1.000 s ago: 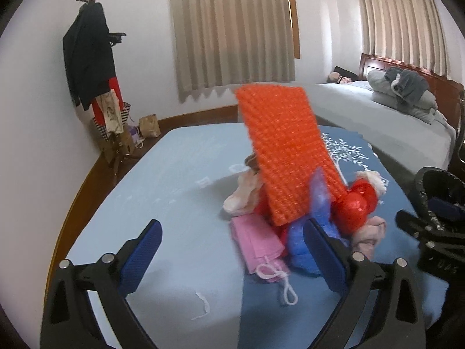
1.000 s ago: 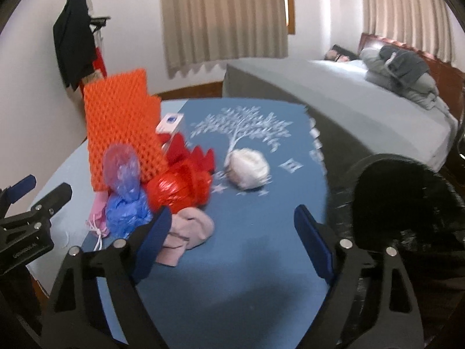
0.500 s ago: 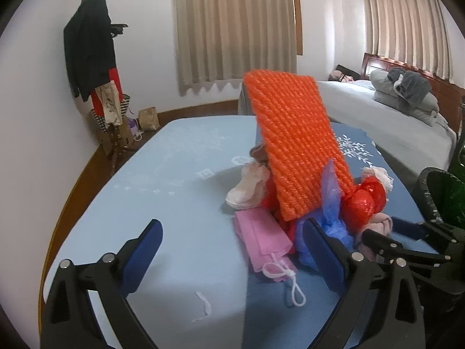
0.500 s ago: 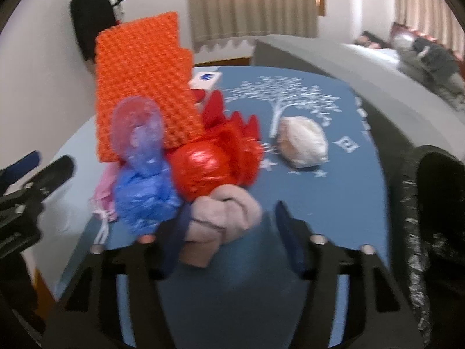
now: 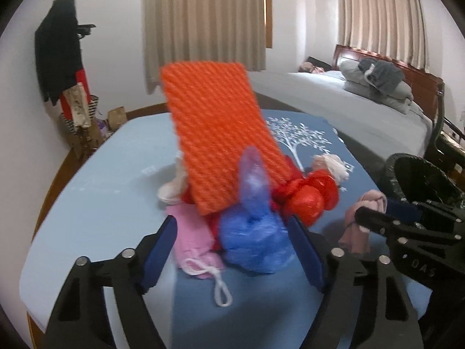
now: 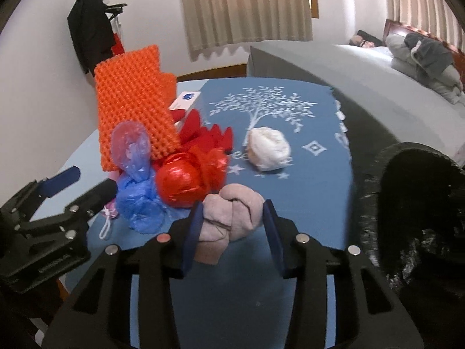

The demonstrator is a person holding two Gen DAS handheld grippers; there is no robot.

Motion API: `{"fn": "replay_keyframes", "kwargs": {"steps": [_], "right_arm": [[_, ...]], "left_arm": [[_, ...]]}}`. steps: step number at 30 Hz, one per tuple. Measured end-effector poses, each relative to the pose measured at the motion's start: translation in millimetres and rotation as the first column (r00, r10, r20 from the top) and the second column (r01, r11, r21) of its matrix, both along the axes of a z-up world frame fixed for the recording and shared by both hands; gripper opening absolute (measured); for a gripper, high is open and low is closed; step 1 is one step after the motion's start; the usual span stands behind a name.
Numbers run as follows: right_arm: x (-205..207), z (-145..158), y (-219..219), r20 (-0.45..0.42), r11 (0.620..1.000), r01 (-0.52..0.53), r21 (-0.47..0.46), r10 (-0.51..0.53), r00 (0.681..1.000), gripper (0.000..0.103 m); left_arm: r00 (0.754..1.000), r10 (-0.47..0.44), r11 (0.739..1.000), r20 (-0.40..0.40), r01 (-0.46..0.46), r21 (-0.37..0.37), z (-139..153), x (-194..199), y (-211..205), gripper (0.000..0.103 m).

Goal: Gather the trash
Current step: 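Grasp the blue plastic bag with the left gripper while the right holds the socks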

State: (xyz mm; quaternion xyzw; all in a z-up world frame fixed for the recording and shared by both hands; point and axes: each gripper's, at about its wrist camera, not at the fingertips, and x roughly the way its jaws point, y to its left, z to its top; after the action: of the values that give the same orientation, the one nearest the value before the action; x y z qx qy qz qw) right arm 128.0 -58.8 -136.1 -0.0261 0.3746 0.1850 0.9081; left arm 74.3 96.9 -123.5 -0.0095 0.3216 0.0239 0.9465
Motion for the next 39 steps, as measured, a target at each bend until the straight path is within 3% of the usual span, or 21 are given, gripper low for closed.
{"fn": "replay_keyframes", "kwargs": {"steps": [8, 11, 16, 29, 39], "right_arm": [[1.8, 1.9, -17.6, 0.015, 1.0, 0.027, -0.003, -0.027, 1.0, 0.041], [1.4, 1.9, -19.8, 0.013, 1.0, 0.029, 0.0, -0.029, 0.999, 0.041], [1.7, 2.4, -19.0, 0.008, 1.0, 0.028, 0.007, -0.028, 1.0, 0.041], [-9.1, 27.1, -23.4, 0.069, 0.999, 0.025, 0.031, -0.027, 0.997, 0.041], [-8.8, 32.5, -55.9, 0.086, 0.994, 0.105, 0.038, -0.108, 0.99, 0.041]], "left_arm": [[0.997, -0.03, 1.0, -0.07, 0.029, -0.006, -23.7, 19.4, -18.6, 0.057], [0.995, -0.012, 1.0, -0.095, 0.014, 0.02, -33.7, 22.2, -22.2, 0.045], [0.998, -0.007, 0.999, -0.068, 0.01, 0.041, -30.3, 18.7, -25.2, 0.027], [0.996, -0.015, 1.0, 0.089, 0.013, 0.024, 29.2, -8.5, -27.8, 0.02], [0.985, -0.14, 0.99, 0.098, 0.14, 0.0, 39.2, -1.8, -51.1, 0.02]]}}
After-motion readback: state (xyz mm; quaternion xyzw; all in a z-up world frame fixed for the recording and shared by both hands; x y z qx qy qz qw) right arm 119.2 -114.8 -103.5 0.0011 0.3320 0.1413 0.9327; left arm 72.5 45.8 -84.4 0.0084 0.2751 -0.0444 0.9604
